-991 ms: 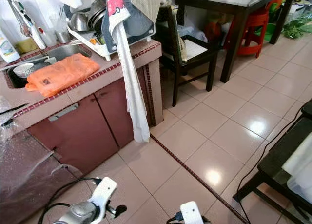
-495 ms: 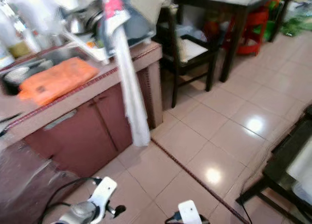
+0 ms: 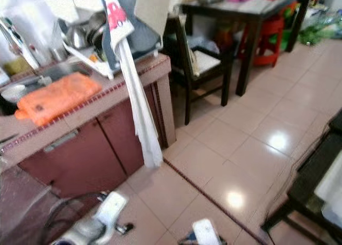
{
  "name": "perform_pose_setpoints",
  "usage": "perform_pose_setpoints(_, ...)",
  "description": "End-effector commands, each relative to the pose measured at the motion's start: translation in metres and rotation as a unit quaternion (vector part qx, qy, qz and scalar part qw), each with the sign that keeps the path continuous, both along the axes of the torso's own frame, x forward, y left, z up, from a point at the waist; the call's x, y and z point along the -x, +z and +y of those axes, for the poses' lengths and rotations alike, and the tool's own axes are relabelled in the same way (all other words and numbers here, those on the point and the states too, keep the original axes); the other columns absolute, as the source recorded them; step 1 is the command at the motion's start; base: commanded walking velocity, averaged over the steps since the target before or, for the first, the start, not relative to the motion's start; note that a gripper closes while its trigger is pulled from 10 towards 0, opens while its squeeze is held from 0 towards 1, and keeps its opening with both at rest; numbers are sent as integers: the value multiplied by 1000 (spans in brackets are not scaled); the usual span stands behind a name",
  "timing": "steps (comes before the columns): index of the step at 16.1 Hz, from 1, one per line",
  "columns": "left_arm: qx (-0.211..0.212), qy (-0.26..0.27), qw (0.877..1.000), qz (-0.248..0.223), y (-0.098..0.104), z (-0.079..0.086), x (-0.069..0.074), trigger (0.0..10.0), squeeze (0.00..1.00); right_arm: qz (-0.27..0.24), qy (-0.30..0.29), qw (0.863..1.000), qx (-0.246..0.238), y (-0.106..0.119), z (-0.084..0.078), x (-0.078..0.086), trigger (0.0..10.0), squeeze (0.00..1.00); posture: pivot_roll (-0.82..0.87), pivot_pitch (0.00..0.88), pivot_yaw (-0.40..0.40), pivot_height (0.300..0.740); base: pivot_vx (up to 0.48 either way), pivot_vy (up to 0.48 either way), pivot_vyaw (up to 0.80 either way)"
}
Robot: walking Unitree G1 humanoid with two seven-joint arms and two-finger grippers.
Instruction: Kitchen organization
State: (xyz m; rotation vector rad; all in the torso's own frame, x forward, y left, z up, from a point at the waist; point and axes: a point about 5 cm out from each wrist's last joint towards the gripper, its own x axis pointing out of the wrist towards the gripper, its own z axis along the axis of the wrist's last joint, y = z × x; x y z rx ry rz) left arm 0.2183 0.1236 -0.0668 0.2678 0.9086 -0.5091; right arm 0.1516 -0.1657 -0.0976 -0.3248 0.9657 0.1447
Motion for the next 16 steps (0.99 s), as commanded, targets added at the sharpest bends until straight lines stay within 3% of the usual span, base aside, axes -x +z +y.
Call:
perform_pose_setpoints(1, -27, 14, 999, 14, -4, 17, 6, 10000, 0, 9, -13, 1000, -8, -2, 4, 5, 10000, 0, -56, 12, 85, 740, 0, 0, 0)
perform_pose_setpoints(3, -62, 22, 998, 17, -7, 25, 9, 10000, 0, -2, -54, 998, -15, 0, -3, 0, 10000, 0, -52, 13, 74, 740, 0, 0, 0)
perform_pose_setpoints(5, -82, 63, 994, 34, -10, 37, 14, 10000, 0, -23, -120, 992, -23, 5, -15, -9, 10000, 0, -50, 15, 57, 740, 0, 0, 0)
perform_pose_setpoints(7, -92, 106, 989, 52, -13, 49, 21, 10000, 0, -38, -141, 989, -30, 11, -23, -21, 10000, 0, -43, 11, 34, 740, 0, 0, 0)
perform_pose_setpoints(8, -103, 122, 986, 55, -13, 73, 25, 10000, 0, -41, -143, 989, -28, 13, -26, -25, 10000, 0, -30, 6, 18, 740, 0, 0, 0)
perform_pose_setpoints(9, -106, 133, 984, 56, -11, 85, 27, 10000, 0, -41, -147, 988, -29, 14, -28, -27, 10000, 0, -23, 5, 12, 740, 0, 0, 0)
perform_pose_setpoints(16, -101, 162, 979, 70, -20, 84, 45, 10000, 0, -37, -152, 987, -29, 16, -34, -32, 10000, 0, 21, 0, -24, 740, 0, 0, 0)
